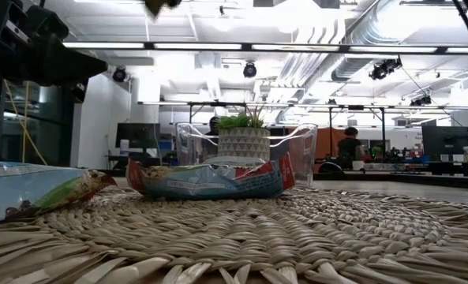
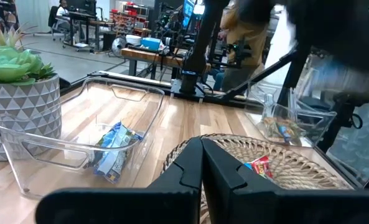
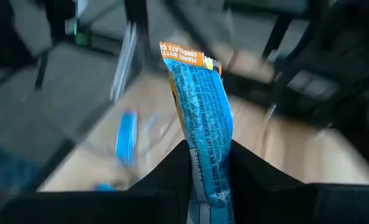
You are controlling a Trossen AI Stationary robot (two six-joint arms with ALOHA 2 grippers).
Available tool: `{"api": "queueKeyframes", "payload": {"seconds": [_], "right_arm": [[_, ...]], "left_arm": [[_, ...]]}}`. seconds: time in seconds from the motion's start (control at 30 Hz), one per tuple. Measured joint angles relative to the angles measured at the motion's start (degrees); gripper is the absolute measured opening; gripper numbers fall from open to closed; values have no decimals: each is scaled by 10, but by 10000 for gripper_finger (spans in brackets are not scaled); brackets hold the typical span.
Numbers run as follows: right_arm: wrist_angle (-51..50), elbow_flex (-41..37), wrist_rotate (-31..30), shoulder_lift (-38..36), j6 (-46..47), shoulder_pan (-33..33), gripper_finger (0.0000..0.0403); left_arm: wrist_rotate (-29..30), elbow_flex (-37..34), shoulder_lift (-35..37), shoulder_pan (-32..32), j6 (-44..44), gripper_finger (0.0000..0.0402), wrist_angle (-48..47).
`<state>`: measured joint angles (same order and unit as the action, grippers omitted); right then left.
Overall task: Pick and place Granola Bars by type
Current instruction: Put the yellow granola bar into the bottom right transparent bin
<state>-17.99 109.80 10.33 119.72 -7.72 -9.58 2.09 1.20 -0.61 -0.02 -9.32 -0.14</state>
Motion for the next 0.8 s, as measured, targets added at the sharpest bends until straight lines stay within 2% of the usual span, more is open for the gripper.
{"api": "queueKeyframes", "payload": {"seconds": [0.37, 0.63, 0.8], "right_arm": [[75, 1, -9, -123, 54, 2, 61], [68, 1, -12, -214, 55, 2, 56], [24, 1, -12, -279, 83, 2, 55]], "left_arm": [[0, 0, 0, 0, 0, 1, 0], [0, 0, 0, 0, 0, 1, 0], [0, 0, 0, 0, 0, 1, 0]]}}
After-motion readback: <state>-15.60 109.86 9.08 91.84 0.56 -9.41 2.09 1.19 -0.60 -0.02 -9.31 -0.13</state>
